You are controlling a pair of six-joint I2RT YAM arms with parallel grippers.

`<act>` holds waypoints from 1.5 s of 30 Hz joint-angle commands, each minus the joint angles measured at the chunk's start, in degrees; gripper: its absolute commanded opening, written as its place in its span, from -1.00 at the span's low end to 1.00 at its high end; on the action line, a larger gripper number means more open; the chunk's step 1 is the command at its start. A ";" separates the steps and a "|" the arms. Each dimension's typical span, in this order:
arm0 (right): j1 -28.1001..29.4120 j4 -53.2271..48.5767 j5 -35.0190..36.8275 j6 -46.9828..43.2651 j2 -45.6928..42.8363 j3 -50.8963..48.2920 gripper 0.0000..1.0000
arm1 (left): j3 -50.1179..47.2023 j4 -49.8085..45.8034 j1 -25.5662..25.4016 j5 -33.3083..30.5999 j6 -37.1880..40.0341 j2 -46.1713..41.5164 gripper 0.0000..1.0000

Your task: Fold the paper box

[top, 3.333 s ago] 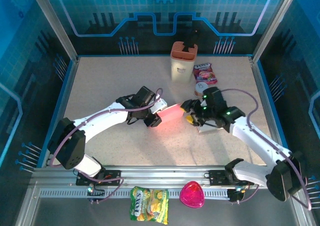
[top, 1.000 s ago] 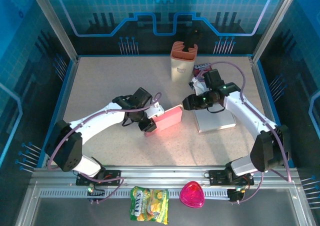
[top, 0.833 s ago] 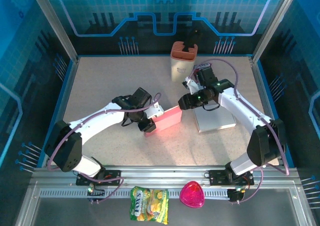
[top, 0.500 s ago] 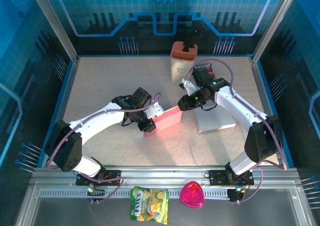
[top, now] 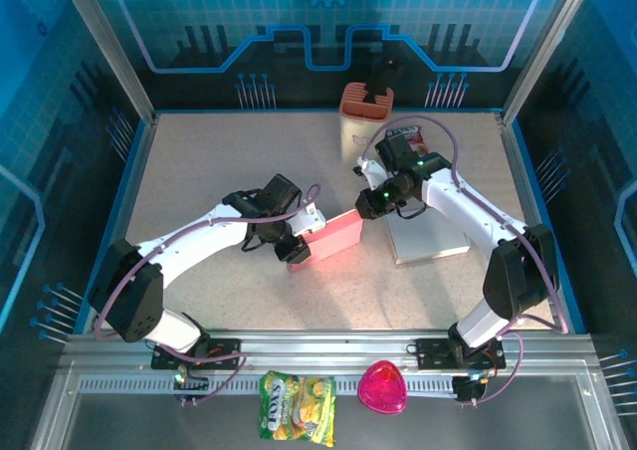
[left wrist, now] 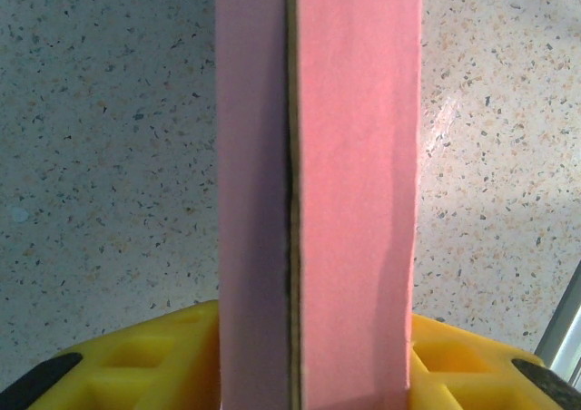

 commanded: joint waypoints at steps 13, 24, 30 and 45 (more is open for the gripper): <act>3.74 -5.72 9.14 -0.45 1.77 5.04 -1.00 | 1.56 -1.66 0.44 1.10 0.51 0.20 -0.17; 5.73 -11.26 11.65 5.48 2.93 7.37 -1.00 | 2.22 -0.93 0.57 -1.42 -0.98 0.86 -0.25; 6.67 -9.96 13.16 9.67 1.62 5.07 -1.00 | 2.68 -0.42 1.06 -1.11 -2.31 1.39 -0.32; 9.88 -2.59 21.95 12.24 -4.28 -3.91 -1.00 | 2.29 0.95 1.15 -3.29 -4.92 0.16 -0.13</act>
